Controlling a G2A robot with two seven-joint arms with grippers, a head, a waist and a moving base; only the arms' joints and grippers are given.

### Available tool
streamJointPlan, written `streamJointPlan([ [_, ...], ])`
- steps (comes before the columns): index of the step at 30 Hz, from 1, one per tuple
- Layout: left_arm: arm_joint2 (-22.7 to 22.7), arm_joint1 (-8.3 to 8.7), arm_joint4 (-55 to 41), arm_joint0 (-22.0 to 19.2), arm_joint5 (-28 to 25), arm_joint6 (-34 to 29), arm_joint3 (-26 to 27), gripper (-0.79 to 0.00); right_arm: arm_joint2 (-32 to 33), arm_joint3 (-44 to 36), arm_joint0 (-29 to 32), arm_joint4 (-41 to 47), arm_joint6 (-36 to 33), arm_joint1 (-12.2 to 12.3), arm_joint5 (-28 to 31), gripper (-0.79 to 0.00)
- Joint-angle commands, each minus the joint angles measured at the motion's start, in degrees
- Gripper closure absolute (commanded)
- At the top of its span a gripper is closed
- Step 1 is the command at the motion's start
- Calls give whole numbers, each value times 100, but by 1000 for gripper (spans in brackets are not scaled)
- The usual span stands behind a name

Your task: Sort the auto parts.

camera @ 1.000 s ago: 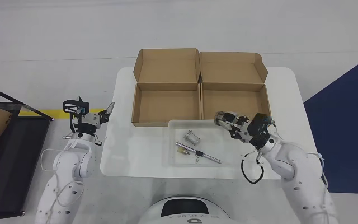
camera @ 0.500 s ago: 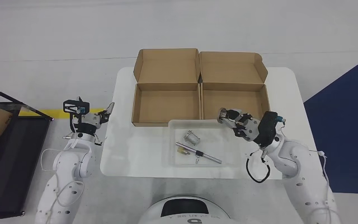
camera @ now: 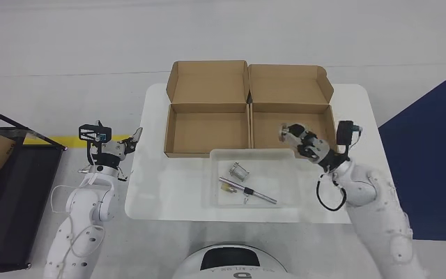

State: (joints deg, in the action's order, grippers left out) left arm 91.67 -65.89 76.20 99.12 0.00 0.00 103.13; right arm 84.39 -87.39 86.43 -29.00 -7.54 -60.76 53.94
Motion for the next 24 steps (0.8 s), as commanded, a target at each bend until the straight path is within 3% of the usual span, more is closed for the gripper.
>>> streamJointPlan([
  [1, 0, 0, 0, 0, 0, 0, 0, -785, -232, 281, -237, 1309, -695, 35, 216, 0],
  [10, 0, 0, 0, 0, 0, 0, 0, -785, -930, 959, -1175, 5672, -3886, 241, -107, 0],
  [16, 0, 0, 0, 0, 0, 0, 0, -785, -1156, 1080, -1540, 8255, -5550, 261, -1270, 0],
  [19, 0, 0, 0, 0, 0, 0, 0, -785, -1125, 1230, -1659, 8982, -5978, 221, -1698, 0],
  [24, 0, 0, 0, 0, 0, 0, 0, -785, -1069, 1615, -1792, 9198, -6095, 123, -1814, 0],
])
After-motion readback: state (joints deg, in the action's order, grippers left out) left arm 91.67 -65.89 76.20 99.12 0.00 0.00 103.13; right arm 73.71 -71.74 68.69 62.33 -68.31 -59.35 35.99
